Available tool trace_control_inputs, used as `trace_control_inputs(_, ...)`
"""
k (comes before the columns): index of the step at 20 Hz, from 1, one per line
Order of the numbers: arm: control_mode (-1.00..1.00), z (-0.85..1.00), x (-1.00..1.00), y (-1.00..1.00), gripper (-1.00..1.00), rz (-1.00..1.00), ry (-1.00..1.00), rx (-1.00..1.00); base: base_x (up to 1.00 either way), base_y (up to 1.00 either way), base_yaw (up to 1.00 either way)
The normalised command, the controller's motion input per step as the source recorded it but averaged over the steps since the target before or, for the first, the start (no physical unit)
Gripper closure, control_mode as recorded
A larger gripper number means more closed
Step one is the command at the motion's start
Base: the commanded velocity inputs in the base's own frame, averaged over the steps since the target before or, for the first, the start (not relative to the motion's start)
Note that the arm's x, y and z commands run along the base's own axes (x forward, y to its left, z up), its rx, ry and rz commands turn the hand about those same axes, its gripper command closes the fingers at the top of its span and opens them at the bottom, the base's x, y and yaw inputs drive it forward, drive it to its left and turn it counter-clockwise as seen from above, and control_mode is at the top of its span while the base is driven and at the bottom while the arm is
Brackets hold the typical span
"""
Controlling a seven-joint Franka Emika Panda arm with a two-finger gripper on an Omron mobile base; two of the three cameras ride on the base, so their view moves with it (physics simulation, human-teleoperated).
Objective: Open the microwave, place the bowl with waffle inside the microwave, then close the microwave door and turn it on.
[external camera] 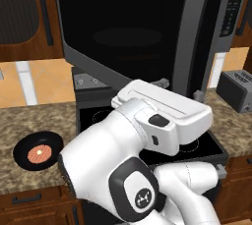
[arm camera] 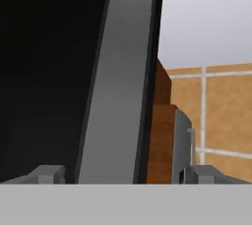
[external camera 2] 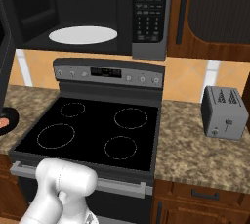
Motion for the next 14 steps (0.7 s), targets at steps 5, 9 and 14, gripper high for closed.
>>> trace_control_inputs(5,-1.00,0.00,-0.59,0.10,-1.00,0.00,0.02,0.00,0.00,0.00,0.00)
trace_control_inputs(9,-1.00,-0.13,-0.25,-0.40,-1.00,0.25,0.00,0.04,0.00,0.00,0.00)
trace_control_inputs(14,-1.00,-0.04,-0.07,-1.00,-1.00,0.32,-0.01,0.34,0.00,0.00,0.00)
